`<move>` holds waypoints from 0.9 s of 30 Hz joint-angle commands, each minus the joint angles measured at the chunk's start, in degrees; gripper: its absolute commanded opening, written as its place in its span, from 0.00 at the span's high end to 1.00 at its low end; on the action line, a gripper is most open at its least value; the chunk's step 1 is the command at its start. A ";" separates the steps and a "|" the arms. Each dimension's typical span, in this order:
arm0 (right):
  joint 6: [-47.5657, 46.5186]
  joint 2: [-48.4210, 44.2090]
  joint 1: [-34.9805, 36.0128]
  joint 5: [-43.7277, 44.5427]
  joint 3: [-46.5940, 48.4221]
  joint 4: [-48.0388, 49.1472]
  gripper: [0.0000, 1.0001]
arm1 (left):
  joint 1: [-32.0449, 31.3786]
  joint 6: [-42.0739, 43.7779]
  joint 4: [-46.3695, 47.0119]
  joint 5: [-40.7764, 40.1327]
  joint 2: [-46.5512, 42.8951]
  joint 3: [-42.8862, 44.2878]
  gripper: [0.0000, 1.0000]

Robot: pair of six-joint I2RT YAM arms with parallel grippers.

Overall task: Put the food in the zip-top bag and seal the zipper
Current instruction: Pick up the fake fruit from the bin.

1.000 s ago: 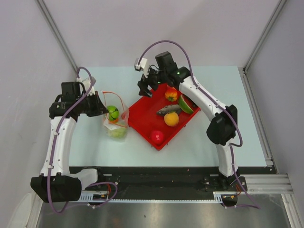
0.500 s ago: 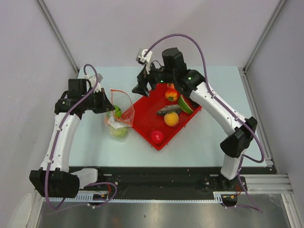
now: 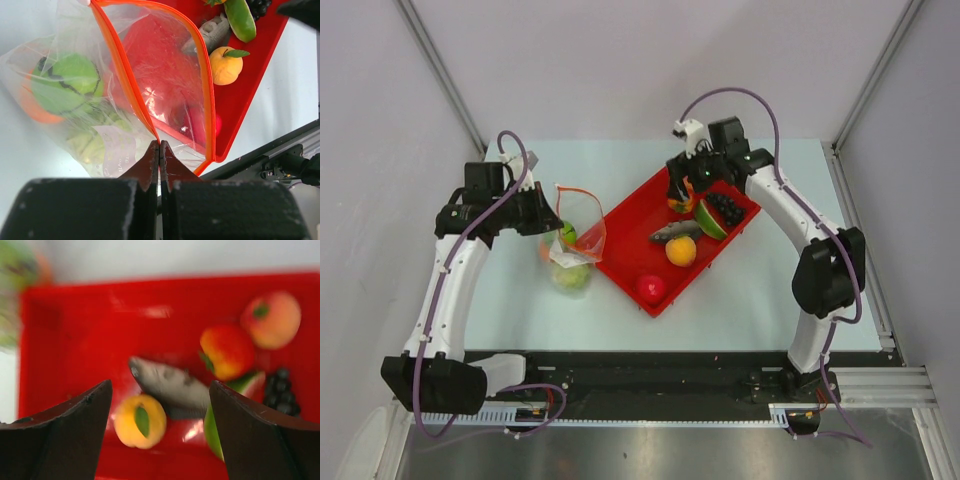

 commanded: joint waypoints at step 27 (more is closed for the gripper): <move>-6.99 9.51 -4.18 23.29 -11.28 -0.93 0.27 | -0.57 0.63 0.46 -0.47 -1.43 1.02 1.00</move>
